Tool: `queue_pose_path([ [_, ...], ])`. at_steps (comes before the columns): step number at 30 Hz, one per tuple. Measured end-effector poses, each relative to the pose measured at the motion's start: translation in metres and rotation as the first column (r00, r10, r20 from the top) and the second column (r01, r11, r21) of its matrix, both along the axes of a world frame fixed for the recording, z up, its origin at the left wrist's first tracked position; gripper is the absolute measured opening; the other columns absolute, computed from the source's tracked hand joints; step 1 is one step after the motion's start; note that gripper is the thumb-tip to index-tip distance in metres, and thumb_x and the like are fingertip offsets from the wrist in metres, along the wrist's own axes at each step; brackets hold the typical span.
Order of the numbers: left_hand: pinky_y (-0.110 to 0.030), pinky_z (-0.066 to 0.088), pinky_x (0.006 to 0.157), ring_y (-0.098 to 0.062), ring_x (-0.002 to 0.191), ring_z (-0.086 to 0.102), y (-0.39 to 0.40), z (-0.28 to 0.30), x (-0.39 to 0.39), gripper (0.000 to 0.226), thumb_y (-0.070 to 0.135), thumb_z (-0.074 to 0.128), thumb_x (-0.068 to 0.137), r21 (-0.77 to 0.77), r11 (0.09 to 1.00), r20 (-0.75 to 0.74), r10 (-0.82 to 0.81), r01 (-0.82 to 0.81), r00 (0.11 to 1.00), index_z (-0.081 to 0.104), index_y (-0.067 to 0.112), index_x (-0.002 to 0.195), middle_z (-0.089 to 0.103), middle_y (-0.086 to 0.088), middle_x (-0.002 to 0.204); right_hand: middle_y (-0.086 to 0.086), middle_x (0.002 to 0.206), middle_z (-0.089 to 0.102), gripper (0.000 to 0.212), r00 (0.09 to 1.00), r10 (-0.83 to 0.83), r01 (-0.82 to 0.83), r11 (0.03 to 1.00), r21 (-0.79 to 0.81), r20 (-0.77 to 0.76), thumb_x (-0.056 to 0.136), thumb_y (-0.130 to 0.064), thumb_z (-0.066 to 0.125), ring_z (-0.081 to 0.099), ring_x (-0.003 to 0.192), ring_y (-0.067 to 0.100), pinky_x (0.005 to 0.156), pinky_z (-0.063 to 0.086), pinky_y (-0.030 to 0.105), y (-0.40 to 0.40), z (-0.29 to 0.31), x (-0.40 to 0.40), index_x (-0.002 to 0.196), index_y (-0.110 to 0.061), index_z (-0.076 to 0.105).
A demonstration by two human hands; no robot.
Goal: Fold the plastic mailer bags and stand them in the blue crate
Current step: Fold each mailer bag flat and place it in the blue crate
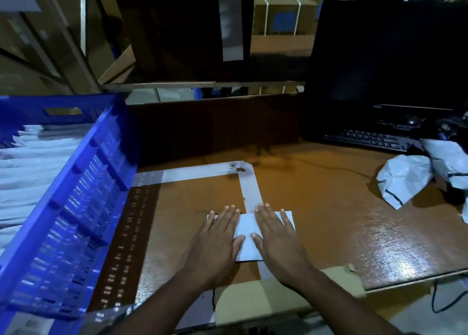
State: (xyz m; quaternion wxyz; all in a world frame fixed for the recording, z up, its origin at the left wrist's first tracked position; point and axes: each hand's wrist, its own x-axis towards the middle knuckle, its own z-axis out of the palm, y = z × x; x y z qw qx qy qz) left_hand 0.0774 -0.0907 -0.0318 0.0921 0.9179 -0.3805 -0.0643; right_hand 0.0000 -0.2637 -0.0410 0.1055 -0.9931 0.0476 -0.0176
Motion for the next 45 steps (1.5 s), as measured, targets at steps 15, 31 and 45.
queue_pose_path([
  [15, -0.039, -0.009, 0.126, -0.007, 0.153, -0.017, 0.015, -0.015, 0.002, 0.094, 0.077, -0.015, 0.087, 0.000, 0.991, -0.016, 0.135, -0.135, 0.991, -0.004, 0.023, 0.163, -0.013, 0.007, 0.168, -0.009, 0.162, -0.026, 0.094, 0.975, -0.186, 0.186, 0.982, -0.014, -0.123, 0.085, -0.082, -0.014, -0.028, 0.147, 0.006, 0.123, -0.015, 0.037, -0.024, -0.012, -0.028, 0.158, -0.024, -0.016],
  [31, -0.026, 0.034, 0.114, 0.002, 0.139, 0.033, 0.052, 0.002, -0.006, 0.076, 0.068, 0.068, 0.076, -0.348, 0.937, -0.136, -0.008, -0.040, 0.991, 0.046, 0.037, 0.141, 0.042, 0.024, 0.145, -0.026, 0.145, 0.048, 0.025, 0.987, -0.011, -0.041, 0.947, 0.320, 0.159, 0.093, -0.043, 0.067, 0.036, 0.138, -0.009, 0.120, 0.030, 0.041, -0.051, -0.001, -0.057, 0.116, -0.043, 0.059],
  [45, -0.006, 0.044, 0.077, 0.001, 0.108, 0.063, 0.031, 0.027, 0.007, 0.052, 0.042, 0.075, 0.089, -0.522, 0.761, -0.267, 0.283, -0.385, 0.921, 0.056, 0.031, 0.137, 0.066, 0.019, 0.125, -0.012, 0.125, 0.065, 0.043, 0.873, -0.444, 0.267, 0.782, 0.563, 0.203, 0.098, -0.060, 0.038, 0.060, 0.109, 0.007, 0.086, 0.055, 0.040, -0.044, 0.047, 0.005, 0.130, -0.036, 0.055],
])
